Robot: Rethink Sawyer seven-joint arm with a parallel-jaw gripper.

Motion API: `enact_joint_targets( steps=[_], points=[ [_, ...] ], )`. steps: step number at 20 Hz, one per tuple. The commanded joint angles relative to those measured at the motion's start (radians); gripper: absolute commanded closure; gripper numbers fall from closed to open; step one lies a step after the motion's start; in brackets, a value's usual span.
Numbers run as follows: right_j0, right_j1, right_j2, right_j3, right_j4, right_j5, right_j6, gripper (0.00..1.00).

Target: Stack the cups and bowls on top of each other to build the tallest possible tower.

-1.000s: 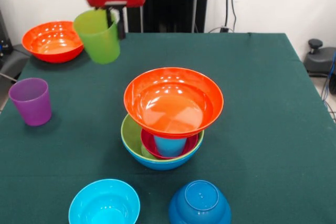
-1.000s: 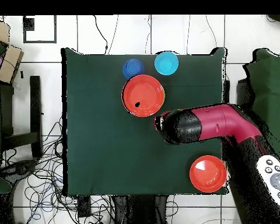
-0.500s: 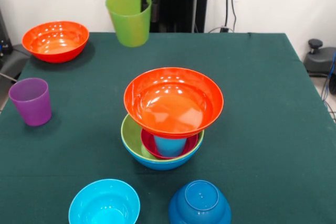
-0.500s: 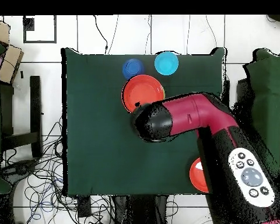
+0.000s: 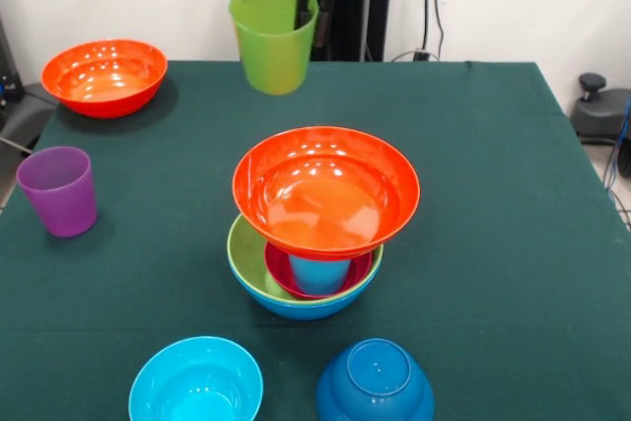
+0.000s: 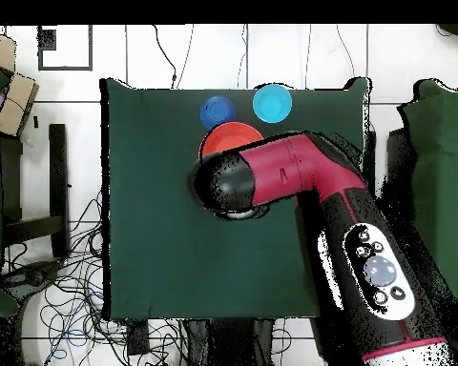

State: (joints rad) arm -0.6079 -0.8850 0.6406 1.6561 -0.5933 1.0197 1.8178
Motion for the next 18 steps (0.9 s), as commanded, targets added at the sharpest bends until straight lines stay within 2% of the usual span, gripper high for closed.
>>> enact_joint_targets(
  steps=[1, 7, 12, 18],
  points=[
    [0.082, 0.091, -0.093, -0.149, -0.019, 0.118, 0.120, 1.00],
    [0.156, 0.136, -0.122, -0.277, -0.005, 0.196, 0.120, 1.00],
    [0.193, 0.188, -0.139, -0.373, -0.007, 0.235, 0.099, 1.00],
    [0.187, 0.198, -0.161, -0.352, -0.001, 0.179, 0.090, 1.00]
  ],
)
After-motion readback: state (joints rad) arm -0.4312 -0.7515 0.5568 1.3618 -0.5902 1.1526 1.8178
